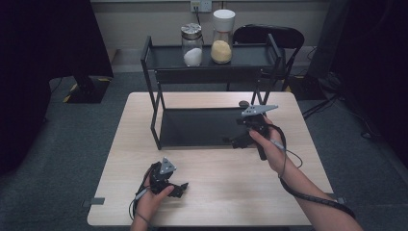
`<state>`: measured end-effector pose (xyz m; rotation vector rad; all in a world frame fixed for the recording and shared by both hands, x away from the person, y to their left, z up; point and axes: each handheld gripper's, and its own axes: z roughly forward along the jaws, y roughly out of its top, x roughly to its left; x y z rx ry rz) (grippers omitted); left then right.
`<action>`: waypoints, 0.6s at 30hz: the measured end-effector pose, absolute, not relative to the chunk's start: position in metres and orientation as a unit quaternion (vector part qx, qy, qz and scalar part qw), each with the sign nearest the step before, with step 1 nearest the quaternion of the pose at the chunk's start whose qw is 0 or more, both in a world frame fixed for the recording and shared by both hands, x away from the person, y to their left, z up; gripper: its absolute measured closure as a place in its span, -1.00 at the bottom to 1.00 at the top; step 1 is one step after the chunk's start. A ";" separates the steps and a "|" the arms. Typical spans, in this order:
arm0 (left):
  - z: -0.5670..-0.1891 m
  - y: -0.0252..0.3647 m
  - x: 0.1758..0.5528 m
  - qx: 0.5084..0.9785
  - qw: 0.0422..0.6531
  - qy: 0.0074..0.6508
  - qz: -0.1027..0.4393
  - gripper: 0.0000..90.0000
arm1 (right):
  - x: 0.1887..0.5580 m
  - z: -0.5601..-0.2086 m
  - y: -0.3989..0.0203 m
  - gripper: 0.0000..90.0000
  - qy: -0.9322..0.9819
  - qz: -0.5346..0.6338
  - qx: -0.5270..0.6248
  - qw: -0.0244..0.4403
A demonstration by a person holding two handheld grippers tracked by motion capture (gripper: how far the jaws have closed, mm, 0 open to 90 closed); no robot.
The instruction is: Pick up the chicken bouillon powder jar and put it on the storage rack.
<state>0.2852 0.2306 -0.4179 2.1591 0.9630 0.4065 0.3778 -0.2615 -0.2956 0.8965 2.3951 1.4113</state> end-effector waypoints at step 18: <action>-0.418 0.231 0.285 0.839 0.363 0.374 0.158 -1.00 | 0.365 -0.344 -0.285 -0.97 0.820 0.468 0.316 0.089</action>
